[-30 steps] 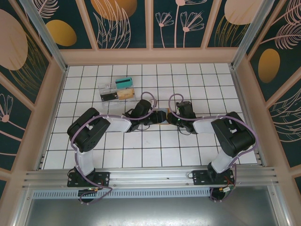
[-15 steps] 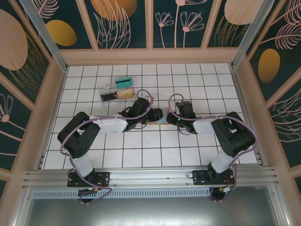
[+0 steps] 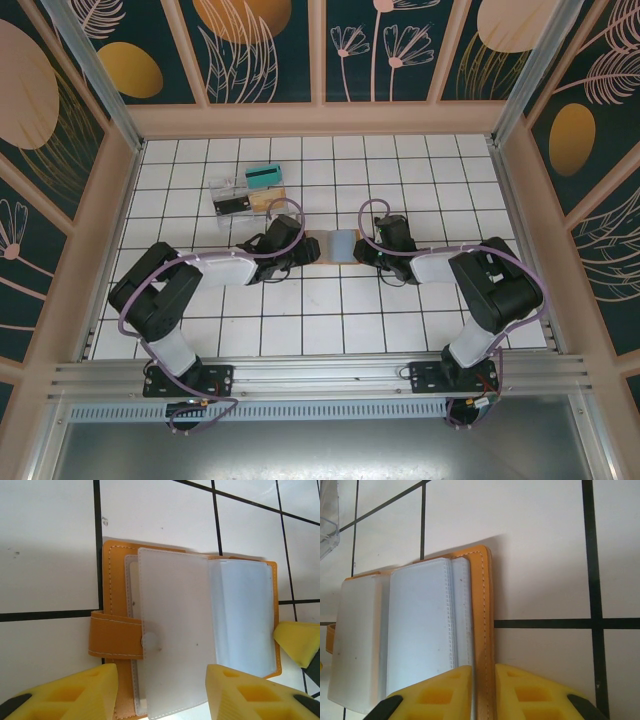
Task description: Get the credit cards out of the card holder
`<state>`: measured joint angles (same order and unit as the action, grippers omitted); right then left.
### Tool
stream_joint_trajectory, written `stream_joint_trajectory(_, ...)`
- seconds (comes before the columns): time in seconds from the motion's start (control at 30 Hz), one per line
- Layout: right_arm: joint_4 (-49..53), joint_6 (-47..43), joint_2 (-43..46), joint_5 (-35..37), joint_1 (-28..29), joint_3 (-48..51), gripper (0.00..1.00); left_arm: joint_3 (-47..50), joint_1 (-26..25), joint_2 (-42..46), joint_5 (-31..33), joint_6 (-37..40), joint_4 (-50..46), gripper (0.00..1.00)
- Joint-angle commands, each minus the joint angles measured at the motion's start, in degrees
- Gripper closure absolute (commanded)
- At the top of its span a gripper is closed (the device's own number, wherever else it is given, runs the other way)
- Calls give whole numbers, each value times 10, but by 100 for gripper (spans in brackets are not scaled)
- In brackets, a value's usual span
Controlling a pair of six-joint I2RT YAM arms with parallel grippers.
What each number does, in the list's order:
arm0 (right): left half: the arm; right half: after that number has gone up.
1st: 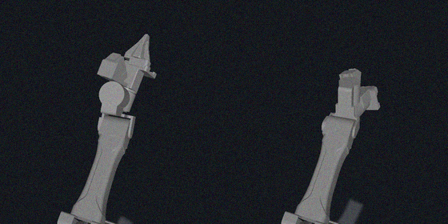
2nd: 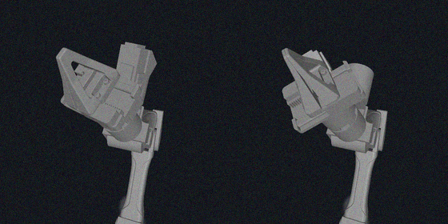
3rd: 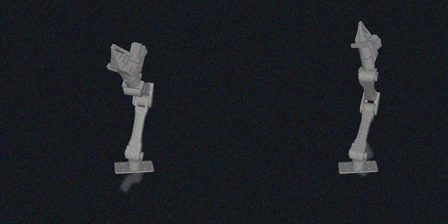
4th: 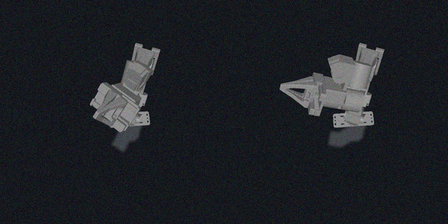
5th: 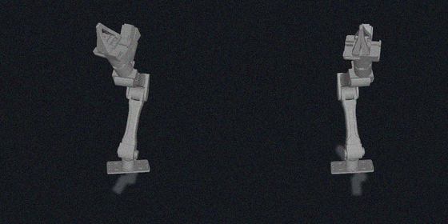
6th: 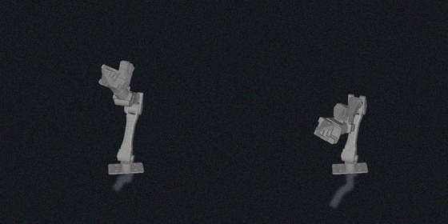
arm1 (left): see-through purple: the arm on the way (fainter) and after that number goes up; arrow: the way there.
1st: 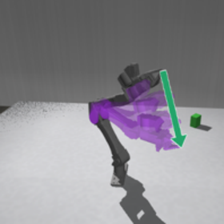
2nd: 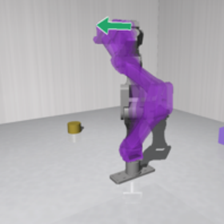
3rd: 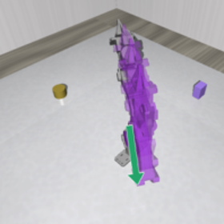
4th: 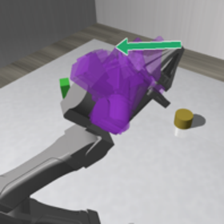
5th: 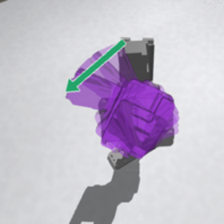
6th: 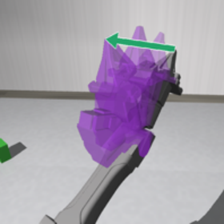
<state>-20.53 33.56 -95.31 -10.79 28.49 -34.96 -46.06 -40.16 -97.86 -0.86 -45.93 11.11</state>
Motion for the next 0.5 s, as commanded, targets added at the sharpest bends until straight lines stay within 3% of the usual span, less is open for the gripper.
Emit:
stream_joint_trajectory(0.0, 1, 7, -8, -18, 1, -9, 80, -6, 1, -12, -22, 1, 4, 50)
stream_joint_trajectory(0.47, 1, 6, -11, -17, 1, -10, 80, -24, -2, -41, -87, 1, 52, 51)
